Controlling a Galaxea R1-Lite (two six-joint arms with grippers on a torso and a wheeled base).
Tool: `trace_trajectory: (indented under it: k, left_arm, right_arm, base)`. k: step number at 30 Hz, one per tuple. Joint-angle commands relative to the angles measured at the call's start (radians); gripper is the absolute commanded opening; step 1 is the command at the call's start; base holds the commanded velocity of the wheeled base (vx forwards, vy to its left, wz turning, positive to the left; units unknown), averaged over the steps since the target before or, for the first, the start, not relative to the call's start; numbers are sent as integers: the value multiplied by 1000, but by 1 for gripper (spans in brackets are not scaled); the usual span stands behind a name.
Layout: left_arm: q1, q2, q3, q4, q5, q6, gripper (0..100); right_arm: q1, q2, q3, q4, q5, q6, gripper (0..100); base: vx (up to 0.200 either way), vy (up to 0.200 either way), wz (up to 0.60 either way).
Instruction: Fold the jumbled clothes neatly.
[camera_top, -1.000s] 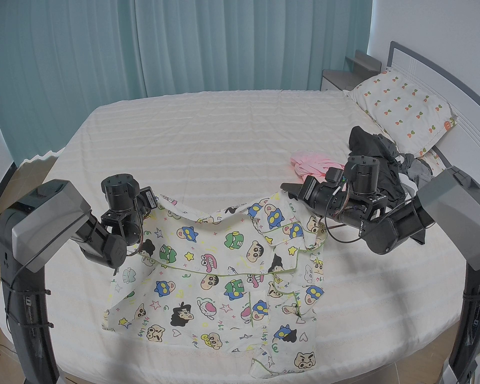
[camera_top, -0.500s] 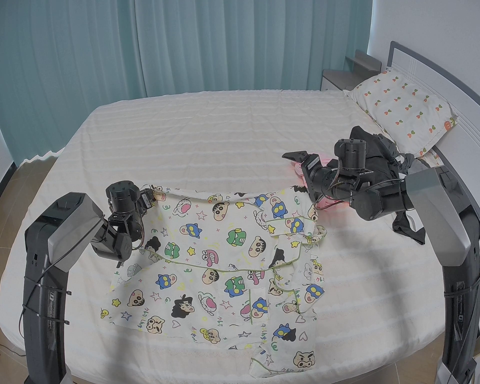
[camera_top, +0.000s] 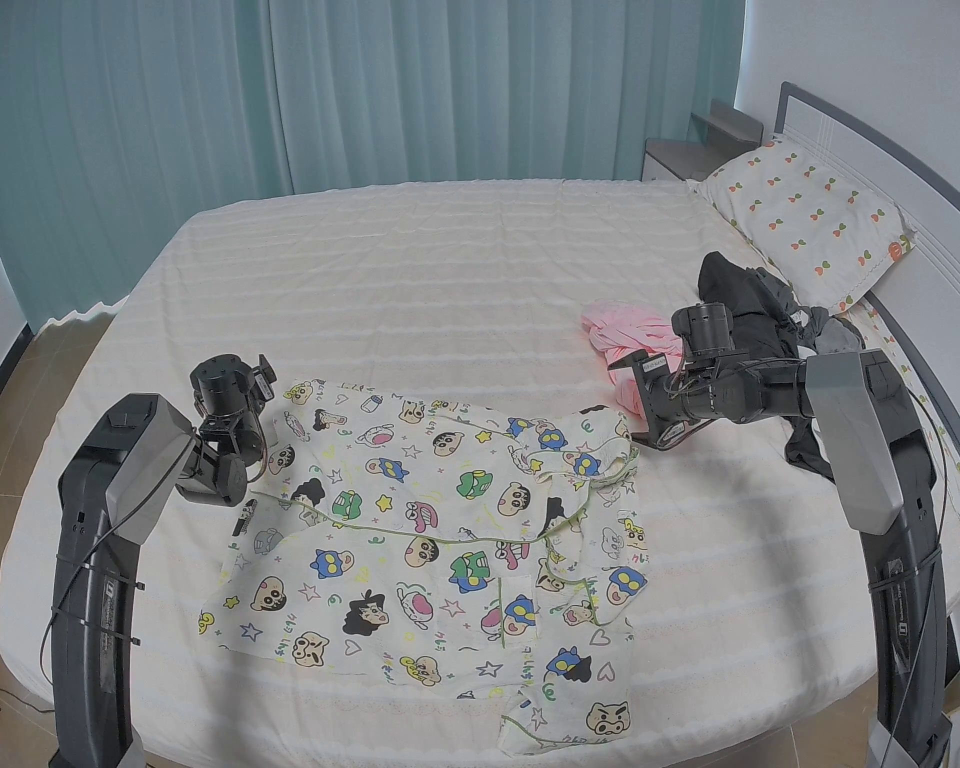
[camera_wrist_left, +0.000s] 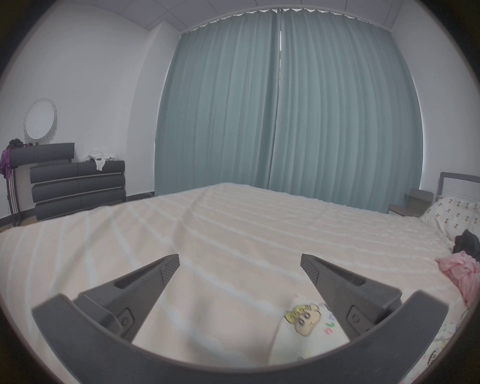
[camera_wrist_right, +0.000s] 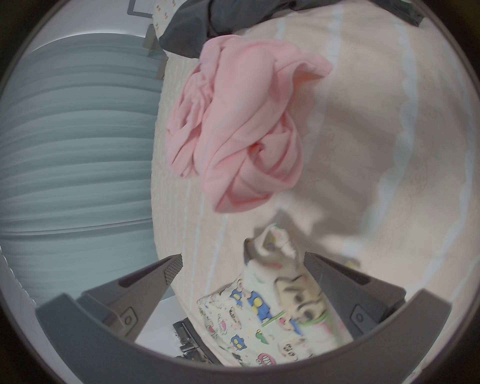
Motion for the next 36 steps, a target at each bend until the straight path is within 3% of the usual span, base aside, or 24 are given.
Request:
trace_trajectory:
  k: [1,5,6,7,12,16,17,20,23,25,27,32,36]
  left_arm:
    - [40,8,-45,3,1,25,100]
    - [54,-29,-6,2,2,28,100]
    - [66,-104,86,2,-2,25,100]
    - [66,-137,130,2,-7,22,100]
    - [68,-342,426,0,-96,-50,100]
    - [65,-500,664,2,-229,-117,100]
    - [63,-563,784,0,-289,-120,100]
    - [63,-666,954,2,-383,-130,100]
    - [63,-749,1112,3,-496,-159,100]
    - [60,-764,1169,5,-531,-172,100]
    - [48,-767,1261,2,-562,-223,100]
    - [48,-762,1307,5,-582,-524,100]
    - [48,-687,1356,-3,-594,-617,100]
  right_arm:
    - [-28,12,-3,30,-4,-37,100]
    - [-31,-25,-3,76,-5,-114,100]
    - [-46,-76,-3,87,-5,-186,100]
    - [-50,-103,-3,84,-5,-206,100]
    - [-70,-260,299,29,46,-389,100]
    - [-91,-361,579,-108,84,-544,100]
    - [-100,-405,732,-215,108,-622,100]
    - [-117,-462,959,-416,161,-726,100]
    - [-117,-511,1146,-585,208,-768,100]
    - [-117,-523,1209,-645,234,-772,100]
    - [-116,-534,1324,-767,314,-774,100]
    - [-116,-487,1415,-938,368,-775,100]
    - [-119,-404,1401,-991,371,-775,100]
  base:
    - [0,0,0]
    - [0,0,0]
    - [0,0,0]
    - [0,0,0]
    - [0,0,0]
    - [0,0,0]
    - [0,0,0]
    - [0,0,0]
    - [0,0,0]
    - [0,0,0]
    - [0,0,0]
    - [0,0,0]
    - [0,0,0]
